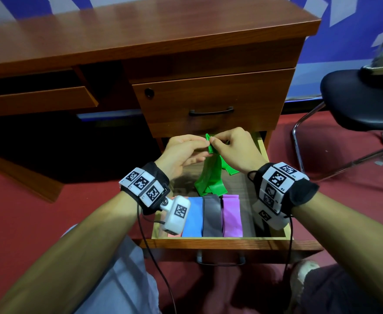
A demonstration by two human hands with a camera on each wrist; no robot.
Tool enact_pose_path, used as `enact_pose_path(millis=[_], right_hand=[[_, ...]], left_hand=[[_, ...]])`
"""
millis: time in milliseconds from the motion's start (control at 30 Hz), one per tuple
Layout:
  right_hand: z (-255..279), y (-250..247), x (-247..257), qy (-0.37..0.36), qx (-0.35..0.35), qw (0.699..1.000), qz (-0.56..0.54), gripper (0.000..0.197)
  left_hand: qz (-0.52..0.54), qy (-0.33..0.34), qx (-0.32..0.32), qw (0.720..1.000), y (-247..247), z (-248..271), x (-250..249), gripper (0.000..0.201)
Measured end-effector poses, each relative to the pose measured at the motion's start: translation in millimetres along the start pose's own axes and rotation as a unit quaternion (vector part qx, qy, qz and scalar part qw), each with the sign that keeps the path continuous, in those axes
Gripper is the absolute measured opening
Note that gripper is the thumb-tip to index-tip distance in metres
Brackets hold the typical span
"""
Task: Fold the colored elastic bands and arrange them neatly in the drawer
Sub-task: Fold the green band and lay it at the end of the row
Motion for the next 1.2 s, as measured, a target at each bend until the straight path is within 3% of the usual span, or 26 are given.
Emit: enact_pose_path(millis=[233, 433, 667, 767, 933, 1067, 1200], right_hand=[[-2.1, 8.6, -9.9, 0.045, 0.04, 0.997, -0.053, 0.033], [-0.4, 9.7, -2.7, 0.084, 0.068, 0.977, -0.186, 0.04], [1.9, 21.2, -7.4, 0.102, 0.135, 0.964, -0.204, 0.039], [1.2, 21.7, -7.4, 0.096, 0.137, 0.97, -0.178, 0.028], [0.1, 13.5, 1.4, 0.003, 0.097, 0.995, -0.037, 0.021], [-2.9, 4.1, 5.7, -0.016, 0.068, 0.998, 0.007, 0.019], [-3.6, -5.0, 6.6, -0.019, 0.033, 0.997, 0.061, 0.026]], left_hand=[[0.054, -0.015, 0.001, 0.998, -2.1, -1.0, 1.4, 0.006], [0.07, -0.015, -0.004, 0.997, -6.5, -2.5, 2.9, 0.014], [0.063, 0.001, -0.011, 0.998, -8.1, -7.0, 4.8, 0.019], [0.066, 0.012, -0.011, 0.998, -8.3, -8.1, 4.2, 0.018], [0.046, 0.01, -0.003, 0.999, -7.3, -10.0, 4.2, 0.007], [0.057, -0.014, 0.004, 0.998, -9.2, -13.1, 4.4, 0.02], [0.004, -0.008, 0.036, 0.999, -7.3, -12.6, 1.1, 0.02]])
Point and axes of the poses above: each hand's wrist, its own z-axis away from the middle knuckle, its own y-axis out of the palm, x = y × z, the point moved 8 cm from there along -z, towards the middle knuckle, and after that the axes turned 1 degree about x, right-handed, at the moved point
